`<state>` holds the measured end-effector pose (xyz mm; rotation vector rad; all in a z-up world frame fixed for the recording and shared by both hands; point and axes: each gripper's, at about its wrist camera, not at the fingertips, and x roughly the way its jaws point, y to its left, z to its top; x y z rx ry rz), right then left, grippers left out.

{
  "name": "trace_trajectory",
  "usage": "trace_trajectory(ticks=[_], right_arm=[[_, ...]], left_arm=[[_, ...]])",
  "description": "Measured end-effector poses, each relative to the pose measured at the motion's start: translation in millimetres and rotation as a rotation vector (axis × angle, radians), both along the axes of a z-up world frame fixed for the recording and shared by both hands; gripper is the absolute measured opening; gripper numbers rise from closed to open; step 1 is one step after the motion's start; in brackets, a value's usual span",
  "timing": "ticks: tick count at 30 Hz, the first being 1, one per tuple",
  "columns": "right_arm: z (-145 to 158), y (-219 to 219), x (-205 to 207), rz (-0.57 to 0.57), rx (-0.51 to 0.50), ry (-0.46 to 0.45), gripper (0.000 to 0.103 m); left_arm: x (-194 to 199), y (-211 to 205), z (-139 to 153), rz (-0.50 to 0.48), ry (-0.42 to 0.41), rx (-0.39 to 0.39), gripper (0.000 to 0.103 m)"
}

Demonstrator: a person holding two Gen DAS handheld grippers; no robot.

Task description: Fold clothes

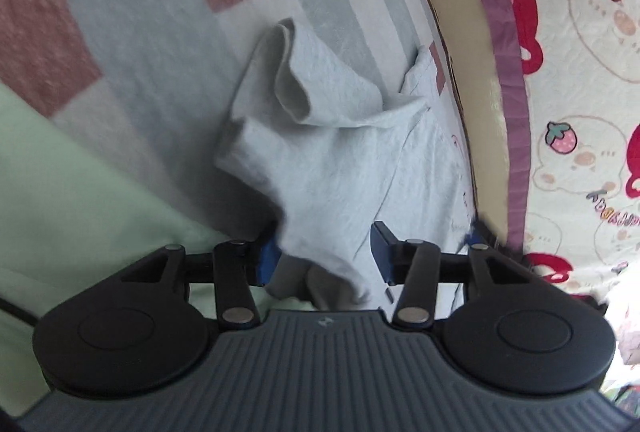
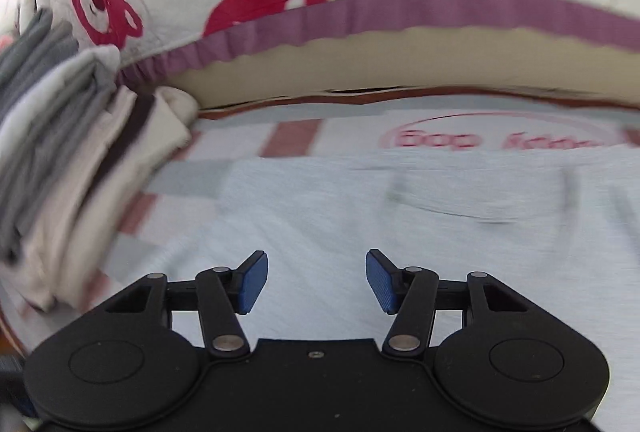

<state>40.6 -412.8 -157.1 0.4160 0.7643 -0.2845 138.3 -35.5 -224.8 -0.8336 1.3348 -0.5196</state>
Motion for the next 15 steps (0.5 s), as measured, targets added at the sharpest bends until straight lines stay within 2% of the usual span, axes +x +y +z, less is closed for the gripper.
trace_trajectory(ticks=[2,3,4,5,6,8,9,11,14,15], right_arm=[[-4.5,-8.9,-25.0,-0.018,-0.031,0.027,0.061],[-10.6,-16.2,-32.3,-0.031,-0.009,0.034,0.061],[-16.0,-21.5,-37.7,-0.045,0.007,0.040,0.061],[-20.4,-24.4,-40.9,-0.056,0.014,0.043,0.061],[-24.1,-25.8,-42.5,-0.059,0.022,0.041,0.061],[-28.9,-25.4,-40.2,-0.043,0.044,0.019,0.061],[-31.0,-24.9,-38.7,-0.032,0.056,0.007,0.060],[-27.7,-28.3,-35.0,-0.047,0.047,-0.013,0.060],[-19.7,-47.1,-35.8,-0.119,0.031,-0.034,0.061],[-18.3,-55.4,-36.9,-0.154,0.009,-0.023,0.061]], left_arm=[[2.2,-6.1,5.9,0.035,-0.069,0.051,0.043],[3.5,-7.2,11.8,0.059,-0.139,0.113,0.039],[4.8,-10.5,19.5,0.042,-0.219,0.197,0.017],[6.2,-13.8,27.2,0.024,-0.299,0.281,0.002],[6.9,-16.3,34.4,0.009,-0.372,0.347,0.002],[0.2,-13.7,44.0,0.018,-0.433,0.298,0.002],[-4.7,-14.9,50.5,0.008,-0.478,0.314,0.002],[-15.9,-21.7,65.3,-0.020,-0.585,0.426,0.002],[-18.7,-25.2,65.0,-0.030,-0.592,0.537,0.003],[-11.9,-24.3,55.4,-0.032,-0.514,0.534,0.003]])
